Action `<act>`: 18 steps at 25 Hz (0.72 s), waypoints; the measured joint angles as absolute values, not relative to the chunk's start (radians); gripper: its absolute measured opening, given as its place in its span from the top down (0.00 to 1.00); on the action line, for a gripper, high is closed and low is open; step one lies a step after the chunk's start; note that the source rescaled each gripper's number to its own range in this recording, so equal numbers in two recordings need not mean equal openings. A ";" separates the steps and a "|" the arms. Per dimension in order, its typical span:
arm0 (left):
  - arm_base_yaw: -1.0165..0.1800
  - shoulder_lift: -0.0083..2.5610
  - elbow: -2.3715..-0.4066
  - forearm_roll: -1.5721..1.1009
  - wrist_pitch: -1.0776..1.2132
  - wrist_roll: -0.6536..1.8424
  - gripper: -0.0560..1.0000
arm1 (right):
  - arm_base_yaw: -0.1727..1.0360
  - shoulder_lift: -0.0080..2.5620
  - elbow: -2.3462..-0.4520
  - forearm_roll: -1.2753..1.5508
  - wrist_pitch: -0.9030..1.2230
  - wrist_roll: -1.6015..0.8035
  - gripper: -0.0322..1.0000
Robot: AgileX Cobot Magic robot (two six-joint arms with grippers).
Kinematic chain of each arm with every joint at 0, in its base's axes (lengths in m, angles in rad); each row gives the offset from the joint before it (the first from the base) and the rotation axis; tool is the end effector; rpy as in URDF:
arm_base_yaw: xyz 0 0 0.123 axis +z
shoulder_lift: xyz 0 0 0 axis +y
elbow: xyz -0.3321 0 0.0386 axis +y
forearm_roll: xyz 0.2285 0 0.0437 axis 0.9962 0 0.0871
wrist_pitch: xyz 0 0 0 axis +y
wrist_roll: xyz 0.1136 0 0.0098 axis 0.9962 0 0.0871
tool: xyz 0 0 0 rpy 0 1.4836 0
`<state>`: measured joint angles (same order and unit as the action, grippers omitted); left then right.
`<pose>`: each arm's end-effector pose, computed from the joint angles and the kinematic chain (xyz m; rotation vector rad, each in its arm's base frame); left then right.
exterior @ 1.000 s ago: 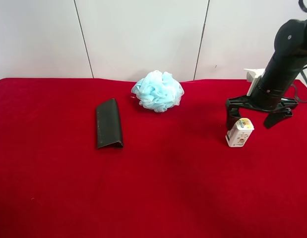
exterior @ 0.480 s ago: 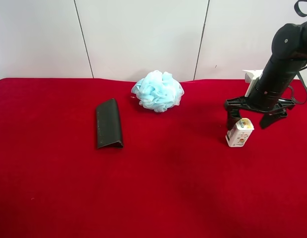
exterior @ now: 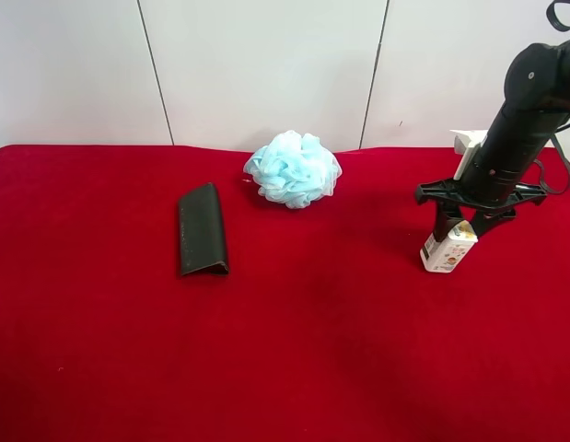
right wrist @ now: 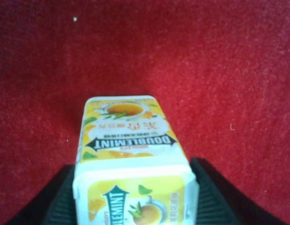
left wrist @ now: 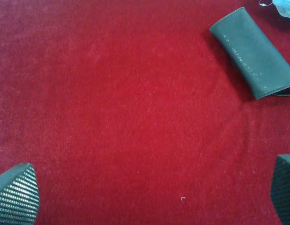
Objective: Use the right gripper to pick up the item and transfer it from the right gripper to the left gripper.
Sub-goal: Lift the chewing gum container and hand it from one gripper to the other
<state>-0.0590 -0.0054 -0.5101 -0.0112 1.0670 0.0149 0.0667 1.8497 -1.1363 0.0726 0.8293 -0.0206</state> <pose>-0.0531 0.0020 0.2593 0.0758 2.0339 -0.0411 0.3419 0.0290 0.2021 -0.0626 3.0257 0.0893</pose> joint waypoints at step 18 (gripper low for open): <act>-0.059 -0.005 -0.510 -0.011 1.067 0.015 0.00 | 0.180 1.593 -1.202 0.094 0.939 -0.139 0.95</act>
<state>-0.0590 -0.0054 -0.5101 -0.0112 1.0670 0.0149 0.1804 1.5932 -1.2020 0.0939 0.9395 -0.1392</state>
